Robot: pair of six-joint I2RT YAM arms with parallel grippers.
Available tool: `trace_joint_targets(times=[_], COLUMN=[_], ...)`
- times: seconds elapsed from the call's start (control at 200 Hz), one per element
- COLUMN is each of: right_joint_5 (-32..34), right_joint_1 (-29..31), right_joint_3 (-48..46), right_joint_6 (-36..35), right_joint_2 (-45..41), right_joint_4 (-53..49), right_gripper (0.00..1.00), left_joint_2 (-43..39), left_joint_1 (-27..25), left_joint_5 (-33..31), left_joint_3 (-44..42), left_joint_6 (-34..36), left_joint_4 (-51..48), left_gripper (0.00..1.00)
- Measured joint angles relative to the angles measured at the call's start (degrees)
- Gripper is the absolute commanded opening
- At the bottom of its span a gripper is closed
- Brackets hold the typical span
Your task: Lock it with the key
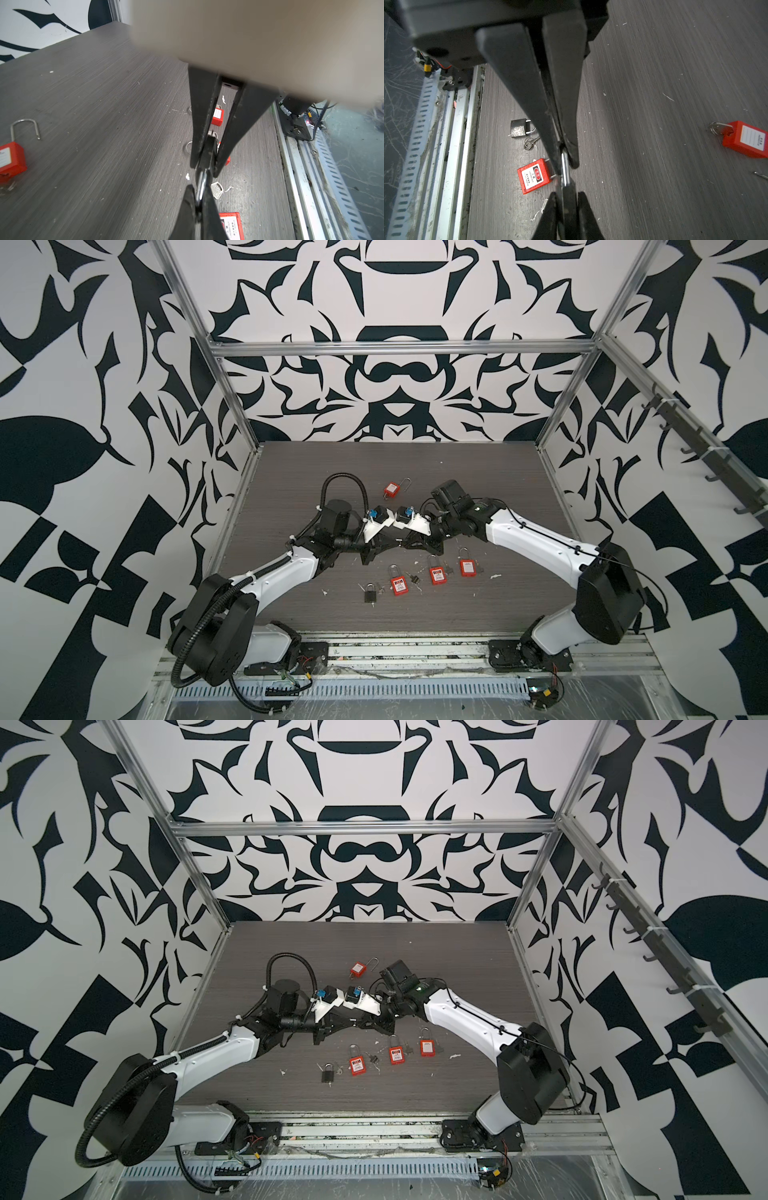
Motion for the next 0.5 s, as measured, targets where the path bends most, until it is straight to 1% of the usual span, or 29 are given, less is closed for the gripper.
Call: trace_joint_targets(times=[0.125,0.225,0.36,0.5], right_joint_5=[0.0,0.35,-0.24,-0.7], right_joint_1=[0.0,-0.02,0.63,1.77], right_joint_3=[-0.83,-0.85,-2.67,-4.59], right_joint_6=[2.08,2.19,2.1,2.38], right_joint_2=[0.96,0.96,-0.17,-2.51], right_joint_4=[2.32,3.08,5.09,6.8], right_gripper=[0.0,0.0,0.0,0.0], left_joint_2=[0.72,0.22,-2.89,-6.27], left_joint_1=[0.0,0.0,-0.31,-0.48], left_joint_5=[-1.33,-2.51,-3.63,-2.54], left_joint_3=[-0.31,-0.61,-2.56,-4.22], left_joint_6=[-1.07,-1.25,0.09,0.72], left_joint_4=[1.01,1.46,1.36,1.11], left_gripper=[0.0,0.0,0.0,0.0])
